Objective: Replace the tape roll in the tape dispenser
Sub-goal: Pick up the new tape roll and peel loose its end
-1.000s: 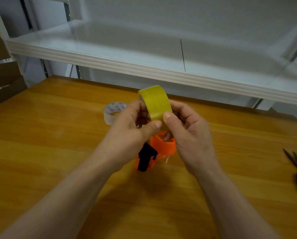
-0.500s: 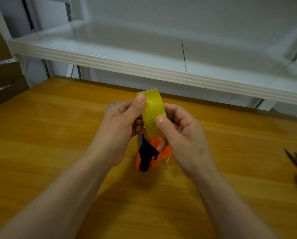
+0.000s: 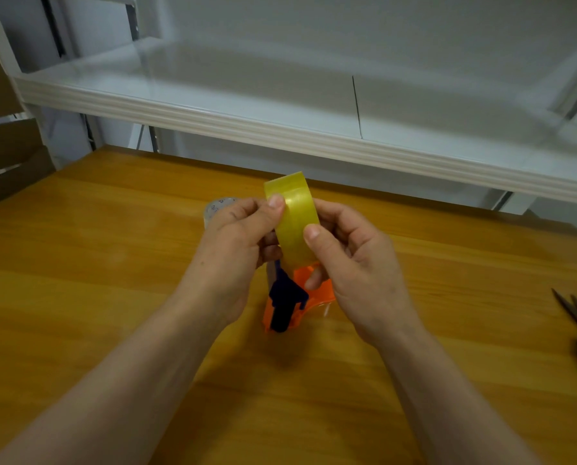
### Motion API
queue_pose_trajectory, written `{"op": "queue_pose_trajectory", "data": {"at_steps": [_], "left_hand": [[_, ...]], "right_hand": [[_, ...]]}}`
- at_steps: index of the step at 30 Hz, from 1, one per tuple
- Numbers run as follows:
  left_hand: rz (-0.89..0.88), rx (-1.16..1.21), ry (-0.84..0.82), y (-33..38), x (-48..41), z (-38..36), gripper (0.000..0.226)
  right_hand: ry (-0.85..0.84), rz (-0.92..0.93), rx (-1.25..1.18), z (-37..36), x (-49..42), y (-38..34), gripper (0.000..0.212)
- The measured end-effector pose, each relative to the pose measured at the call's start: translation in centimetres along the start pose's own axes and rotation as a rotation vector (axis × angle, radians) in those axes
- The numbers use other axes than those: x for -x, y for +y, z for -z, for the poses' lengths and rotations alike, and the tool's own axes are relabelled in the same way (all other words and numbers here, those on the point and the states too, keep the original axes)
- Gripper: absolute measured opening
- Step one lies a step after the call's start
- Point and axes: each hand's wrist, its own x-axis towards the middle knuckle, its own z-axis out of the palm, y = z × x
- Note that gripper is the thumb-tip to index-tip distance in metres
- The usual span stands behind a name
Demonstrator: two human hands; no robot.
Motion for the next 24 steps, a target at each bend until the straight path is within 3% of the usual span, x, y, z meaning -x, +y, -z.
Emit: {"op": "queue_pose_trajectory", "data": {"at_steps": [8,19,24], "left_hand": [[-0.033,-0.114,-0.140,0.06,0.06,0.03,0.020],[0.104,0.124,-0.142,0.44,-0.12,0.10,0.020],[0.091,0.121,-0.182,0.26,0.03,-0.04,0.018]], "right_hand": [[0.087,-0.086,-0.096,0.38,-0.10,0.17,0.020],[0.072,-0.128,-0.097,0.33,-0.17,0.22,0.027],[0.097,-0.123,-0.115,0.32,-0.19,0.31,0.027]]}}
